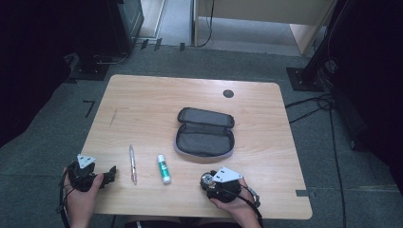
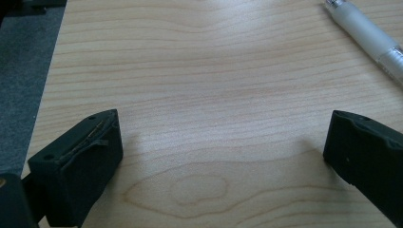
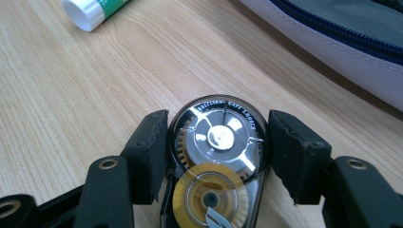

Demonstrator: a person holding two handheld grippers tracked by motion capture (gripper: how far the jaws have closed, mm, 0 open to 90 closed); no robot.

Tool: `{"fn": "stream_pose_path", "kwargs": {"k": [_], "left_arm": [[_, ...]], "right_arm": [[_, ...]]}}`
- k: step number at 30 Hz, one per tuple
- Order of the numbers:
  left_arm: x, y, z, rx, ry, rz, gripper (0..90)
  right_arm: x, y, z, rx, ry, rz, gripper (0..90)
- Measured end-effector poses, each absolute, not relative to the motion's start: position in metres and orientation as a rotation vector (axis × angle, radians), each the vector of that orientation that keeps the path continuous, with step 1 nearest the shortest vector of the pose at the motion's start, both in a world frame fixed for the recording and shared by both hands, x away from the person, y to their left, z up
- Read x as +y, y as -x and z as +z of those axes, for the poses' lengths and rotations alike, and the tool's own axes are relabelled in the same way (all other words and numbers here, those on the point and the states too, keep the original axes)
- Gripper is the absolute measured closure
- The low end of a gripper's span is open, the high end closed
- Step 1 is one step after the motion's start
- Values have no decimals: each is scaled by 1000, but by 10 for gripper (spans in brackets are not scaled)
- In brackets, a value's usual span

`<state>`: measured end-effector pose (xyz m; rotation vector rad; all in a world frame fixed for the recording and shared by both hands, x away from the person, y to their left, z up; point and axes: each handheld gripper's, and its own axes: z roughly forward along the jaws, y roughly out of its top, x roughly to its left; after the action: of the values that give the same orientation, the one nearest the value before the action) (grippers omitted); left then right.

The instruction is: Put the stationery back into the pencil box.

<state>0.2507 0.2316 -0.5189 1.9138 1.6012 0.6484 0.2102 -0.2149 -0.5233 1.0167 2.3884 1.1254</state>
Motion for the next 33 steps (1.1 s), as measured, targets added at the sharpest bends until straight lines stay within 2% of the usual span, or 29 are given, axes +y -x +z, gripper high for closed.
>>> {"fn": "stream_pose_path", "kwargs": {"k": [19, 33], "left_arm": [[231, -251, -519, 1602, -1911, 648, 0], [231, -251, -519, 1602, -1911, 648, 0]], "right_arm": [[-223, -210, -515, 2315, -1114, 1184, 418], [-231, -213, -488, 2233, -1135, 1245, 419]]}}
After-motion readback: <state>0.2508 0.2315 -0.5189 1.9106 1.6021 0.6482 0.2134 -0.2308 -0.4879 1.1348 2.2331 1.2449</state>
